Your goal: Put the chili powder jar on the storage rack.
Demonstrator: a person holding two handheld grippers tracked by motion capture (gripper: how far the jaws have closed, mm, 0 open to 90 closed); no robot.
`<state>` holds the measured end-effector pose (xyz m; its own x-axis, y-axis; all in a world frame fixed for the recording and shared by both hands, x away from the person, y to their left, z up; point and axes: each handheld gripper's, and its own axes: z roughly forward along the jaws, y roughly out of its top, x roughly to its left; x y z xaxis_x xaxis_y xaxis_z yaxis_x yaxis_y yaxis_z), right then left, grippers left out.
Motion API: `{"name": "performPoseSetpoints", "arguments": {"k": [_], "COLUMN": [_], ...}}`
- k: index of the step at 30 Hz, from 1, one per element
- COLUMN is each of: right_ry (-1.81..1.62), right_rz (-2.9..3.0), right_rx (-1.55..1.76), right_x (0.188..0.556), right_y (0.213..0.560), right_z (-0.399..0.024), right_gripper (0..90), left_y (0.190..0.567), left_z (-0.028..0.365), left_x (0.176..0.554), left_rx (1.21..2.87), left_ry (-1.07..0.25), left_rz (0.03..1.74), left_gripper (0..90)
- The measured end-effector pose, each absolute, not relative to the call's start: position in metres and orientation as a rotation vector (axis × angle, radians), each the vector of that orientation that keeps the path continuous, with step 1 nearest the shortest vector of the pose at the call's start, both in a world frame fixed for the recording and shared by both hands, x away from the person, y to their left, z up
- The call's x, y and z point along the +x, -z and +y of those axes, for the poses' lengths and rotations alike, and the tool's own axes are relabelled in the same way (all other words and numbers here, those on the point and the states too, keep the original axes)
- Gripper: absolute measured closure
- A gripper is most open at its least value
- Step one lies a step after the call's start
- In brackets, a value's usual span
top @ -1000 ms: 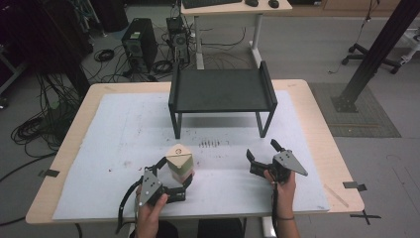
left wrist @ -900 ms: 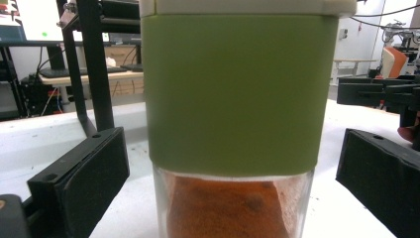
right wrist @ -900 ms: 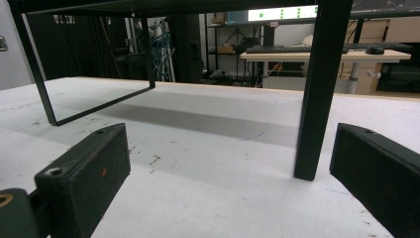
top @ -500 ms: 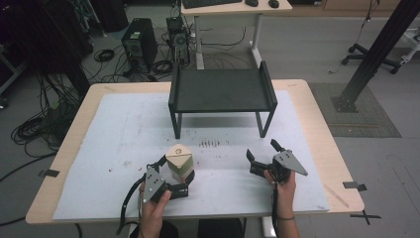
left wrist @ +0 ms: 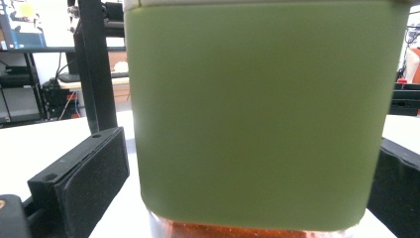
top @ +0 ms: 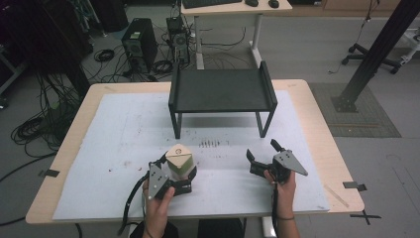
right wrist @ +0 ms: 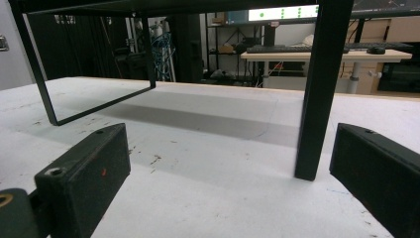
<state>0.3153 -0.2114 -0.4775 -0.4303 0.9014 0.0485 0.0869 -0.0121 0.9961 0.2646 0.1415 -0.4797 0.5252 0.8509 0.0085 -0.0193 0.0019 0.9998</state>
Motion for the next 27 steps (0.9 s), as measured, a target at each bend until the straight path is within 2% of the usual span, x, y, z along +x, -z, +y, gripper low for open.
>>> {"name": "performPoseSetpoints", "arguments": {"k": [27], "right_ry": [-1.519], "right_rz": [1.582], "right_rx": [1.054], "right_x": [0.3154], "right_y": [0.4774], "right_z": [-0.2115], "right_gripper": [2.1], "left_y": [0.48], "left_z": [0.1423], "left_x": [0.2643], "left_rx": [1.396], "left_ry": [-0.796], "left_rz": [0.775], "left_gripper": [0.2]}}
